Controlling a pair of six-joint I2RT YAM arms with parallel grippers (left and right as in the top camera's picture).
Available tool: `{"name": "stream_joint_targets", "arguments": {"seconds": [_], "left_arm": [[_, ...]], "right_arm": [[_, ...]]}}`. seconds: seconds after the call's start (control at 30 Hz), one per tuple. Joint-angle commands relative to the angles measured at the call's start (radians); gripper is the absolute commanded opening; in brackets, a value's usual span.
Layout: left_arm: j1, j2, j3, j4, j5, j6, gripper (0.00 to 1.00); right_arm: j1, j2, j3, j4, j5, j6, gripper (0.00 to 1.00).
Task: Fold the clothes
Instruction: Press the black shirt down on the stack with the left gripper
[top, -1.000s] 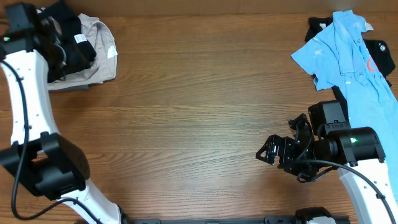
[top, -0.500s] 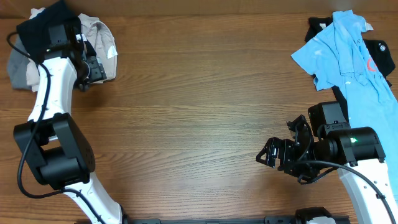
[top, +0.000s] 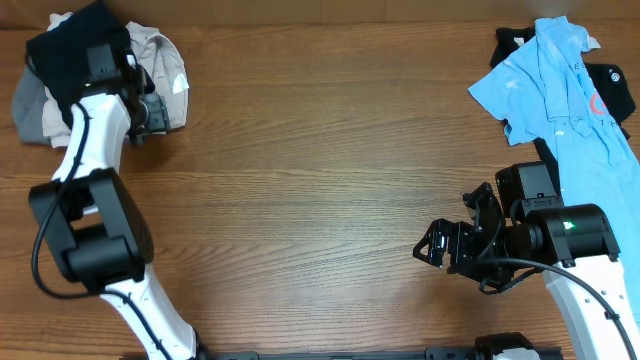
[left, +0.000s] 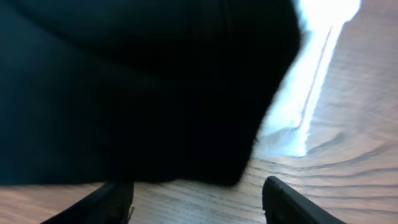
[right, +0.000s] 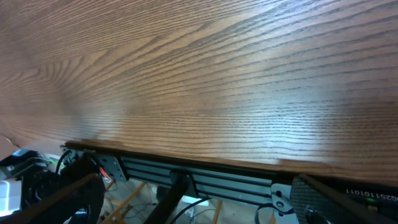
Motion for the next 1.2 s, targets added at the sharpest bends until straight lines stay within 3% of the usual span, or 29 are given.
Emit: {"name": "stream_joint_targets", "arguments": {"seconds": [0.0,0.63,0.9,1.17], "left_arm": [[-0.011,0.062,-0.006,0.003,0.013,0.024,0.68],[-0.058,0.036,-0.003,0.072,-0.06,0.005,0.6],[-0.077,-0.029,-0.003,0.108,-0.1,0.005,0.67],[-0.079,-0.031,-0.003,0.087,-0.1,0.016,0.63]], "right_arm": [[0.005,-0.002,0.0,0.006,0.007,-0.008,1.0],[0.005,-0.002,0.0,0.0,0.007,-0.007,1.0],[0.005,-0.002,0.0,-0.003,0.007,-0.007,1.0],[0.005,-0.002,0.0,0.004,0.007,-0.008,1.0]]}}
